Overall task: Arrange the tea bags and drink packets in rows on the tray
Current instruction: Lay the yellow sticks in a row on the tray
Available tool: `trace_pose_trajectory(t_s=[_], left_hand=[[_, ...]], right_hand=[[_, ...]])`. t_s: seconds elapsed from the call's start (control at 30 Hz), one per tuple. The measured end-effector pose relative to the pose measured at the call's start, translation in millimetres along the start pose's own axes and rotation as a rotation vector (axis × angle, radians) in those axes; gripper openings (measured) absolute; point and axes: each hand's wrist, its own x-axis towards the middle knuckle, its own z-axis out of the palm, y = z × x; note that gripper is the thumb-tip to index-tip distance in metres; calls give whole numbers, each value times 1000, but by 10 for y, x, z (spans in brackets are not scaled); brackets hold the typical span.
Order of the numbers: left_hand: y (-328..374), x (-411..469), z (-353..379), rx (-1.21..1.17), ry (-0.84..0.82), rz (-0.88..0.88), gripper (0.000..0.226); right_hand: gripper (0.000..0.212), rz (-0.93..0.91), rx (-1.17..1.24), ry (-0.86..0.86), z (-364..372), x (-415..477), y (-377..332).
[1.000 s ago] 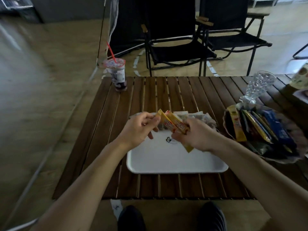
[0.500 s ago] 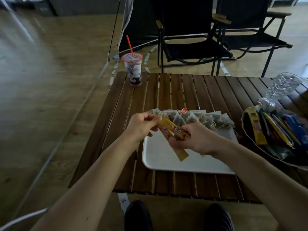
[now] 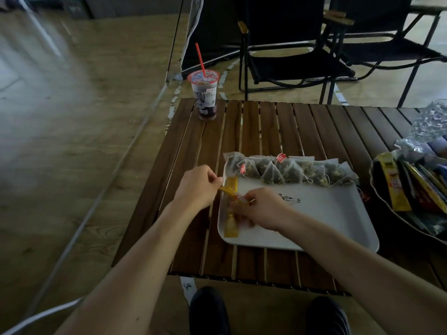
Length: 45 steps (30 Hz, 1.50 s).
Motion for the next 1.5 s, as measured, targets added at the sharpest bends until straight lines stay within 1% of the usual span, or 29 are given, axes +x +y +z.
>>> trace_pose_trajectory(t_s=[0.1, 0.17, 0.2, 0.27, 0.33, 0.43, 0.47, 0.57, 0.63, 0.7, 0.73, 0.8, 0.87, 0.97, 1.07, 1.17, 1.3, 1.4, 1.5], left_hand=[[-25, 8, 13, 31, -50, 8, 16], [-16, 11, 6, 48, -78, 16, 20], [-9, 8, 3, 52, -99, 14, 22], [8, -2, 11, 61, -154, 14, 29], [29, -13, 27, 80, -197, 22, 38], [54, -27, 37, 106, -227, 30, 44], [56, -30, 39, 109, -230, 32, 46], [62, -47, 37, 112, -235, 27, 50], [65, -55, 40, 102, -244, 22, 53], [77, -64, 27, 90, -251, 6, 52], [85, -68, 18, 90, -258, -2, 51], [96, -69, 10, 91, -285, -12, 46], [106, -81, 15, 90, -315, -16, 40], [105, -96, 43, 96, -332, -2, 35], [99, -98, 64, 89, -334, 8, 34], [97, -92, 60, 69, -361, 0, 35], [109, -108, 47, 78, -359, 12, 32], [115, -122, 46, 83, -362, 22, 35], [110, -121, 45, 78, -383, 15, 35]], right_hand=[[49, -7, -92, -28, -20, -30, -56], [59, 10, -99, -15, -85, -46, -83], [57, 34, -80, -9, -135, -49, -85], [40, 80, -25, 9, -240, -68, -61], [27, 78, -31, 58, -312, -81, 6], [14, 53, -45, 116, -348, -85, 95], [11, 46, -49, 132, -357, -87, 103], [12, 14, -94, 179, -396, -122, 82], [9, 27, -68, 147, -400, -142, 84], [16, 57, -70, 89, -356, -152, 87], [20, 59, -113, 77, -325, -139, 94], [27, 49, -198, 85, -271, -109, 92], [29, 51, -189, 89, -233, -82, 80], [29, 65, -103, 63, -202, -52, 60], [28, 91, 10, 21, -210, -64, 30], [25, 101, -31, -2, -236, -90, 34], [15, 47, -32, 3, -173, -87, 57], [16, 12, -48, 32, -116, -72, 44], [17, 15, -30, -6, -130, -73, 36]])
